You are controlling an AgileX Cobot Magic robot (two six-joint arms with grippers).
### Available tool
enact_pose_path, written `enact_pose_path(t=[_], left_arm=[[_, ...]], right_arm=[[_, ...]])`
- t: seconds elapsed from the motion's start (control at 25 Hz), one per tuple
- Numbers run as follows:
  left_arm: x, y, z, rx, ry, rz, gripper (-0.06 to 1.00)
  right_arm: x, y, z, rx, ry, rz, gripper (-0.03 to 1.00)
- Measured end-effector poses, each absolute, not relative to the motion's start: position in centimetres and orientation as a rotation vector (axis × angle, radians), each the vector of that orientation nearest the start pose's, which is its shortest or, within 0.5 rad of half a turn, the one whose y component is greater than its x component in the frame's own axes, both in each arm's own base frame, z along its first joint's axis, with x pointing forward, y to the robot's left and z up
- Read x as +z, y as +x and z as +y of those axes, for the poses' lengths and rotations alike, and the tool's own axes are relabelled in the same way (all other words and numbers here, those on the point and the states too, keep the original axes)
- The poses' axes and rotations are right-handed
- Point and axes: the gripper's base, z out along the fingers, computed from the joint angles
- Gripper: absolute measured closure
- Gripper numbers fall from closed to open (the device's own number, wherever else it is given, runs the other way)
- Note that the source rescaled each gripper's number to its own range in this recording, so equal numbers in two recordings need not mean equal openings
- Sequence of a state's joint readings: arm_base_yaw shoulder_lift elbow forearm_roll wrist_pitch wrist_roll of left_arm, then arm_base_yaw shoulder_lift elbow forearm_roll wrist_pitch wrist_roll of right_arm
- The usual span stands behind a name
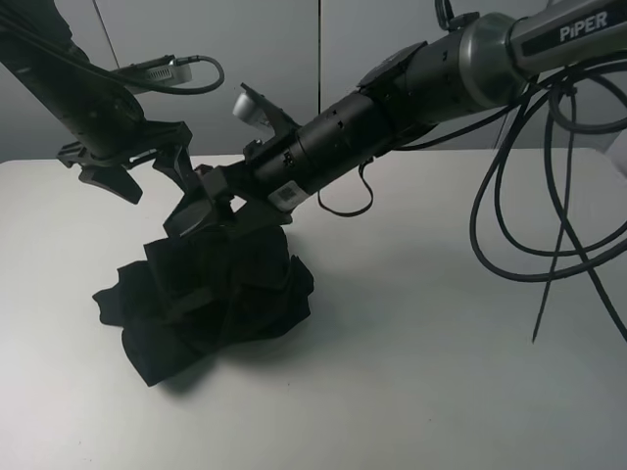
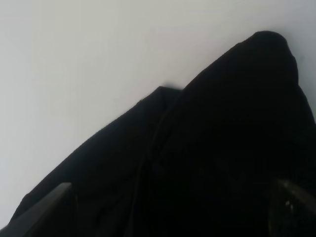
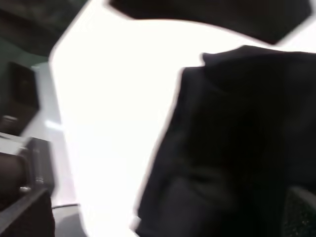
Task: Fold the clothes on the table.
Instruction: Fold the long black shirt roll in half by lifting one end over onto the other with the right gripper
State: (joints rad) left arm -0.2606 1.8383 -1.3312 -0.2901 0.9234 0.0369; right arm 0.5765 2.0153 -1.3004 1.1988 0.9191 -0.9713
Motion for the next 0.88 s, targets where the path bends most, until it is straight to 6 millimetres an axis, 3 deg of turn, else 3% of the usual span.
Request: enact_pose_path(t=[0.24, 0.52, 0.68, 0.88], left_arm=[[21.7, 35.4, -11.6, -0.402, 0.228, 2.908, -0.06], [21.7, 35.3, -11.6, -0.402, 0.236, 2.916, -0.06], [21.7, 35.2, -11.6, -0.402, 0.241, 2.922, -0.06], [21.7, 35.2, -11.6, -0.402, 0.242, 2.924, -0.06]], right_arm=[[18.2, 32.8, 21.4, 1.028, -1.023, 2.550, -0.03], [17.0, 32.0, 18.7, 0.786, -1.370, 2.655, -0.03], [16.3, 31.0, 18.6, 0.750, -1.428, 2.718, -0.03], [14.7, 28.0, 22.1, 0.668, -1.580, 2.644, -0.03]])
